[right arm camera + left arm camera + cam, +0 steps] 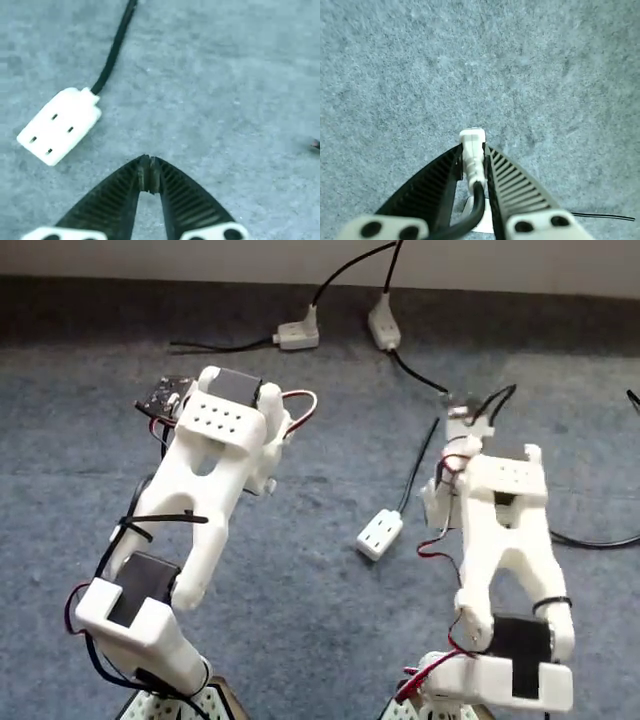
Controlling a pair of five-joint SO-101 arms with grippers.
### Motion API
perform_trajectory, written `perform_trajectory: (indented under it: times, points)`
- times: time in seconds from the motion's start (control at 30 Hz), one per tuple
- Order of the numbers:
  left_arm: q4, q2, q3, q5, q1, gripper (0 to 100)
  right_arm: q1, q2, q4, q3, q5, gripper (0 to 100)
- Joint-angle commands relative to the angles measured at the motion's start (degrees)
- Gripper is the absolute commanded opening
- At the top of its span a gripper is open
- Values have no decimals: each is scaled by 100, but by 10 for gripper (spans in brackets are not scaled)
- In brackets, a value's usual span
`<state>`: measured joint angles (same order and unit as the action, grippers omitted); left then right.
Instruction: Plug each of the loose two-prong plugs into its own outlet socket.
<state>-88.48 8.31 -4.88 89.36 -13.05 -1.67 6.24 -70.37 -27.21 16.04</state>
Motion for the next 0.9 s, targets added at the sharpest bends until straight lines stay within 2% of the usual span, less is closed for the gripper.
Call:
perform_trajectory:
  times: [0.0, 0.17, 0.33, 0.4, 0.63, 0.87]
  points:
    - [-9, -277, -75, -26, 40, 6, -409, -708, 479, -198, -360, 9]
    - [-9, -277, -75, -26, 40, 6, -699, -1569, 840, -31, -624, 9]
    - [-9, -277, -84, -26, 40, 6, -1121, -1824, 813, 400, -651, 9]
    - [-9, -277, -92, -26, 40, 6, -1367, -1815, 796, 523, -923, 9]
    - [-9, -277, -92, -26, 40, 6, -2264, -1815, 40, 1613, -1495, 9]
    - [-9, -277, -92, -26, 40, 6, -2624, -1859, -303, 2580, -1644, 9]
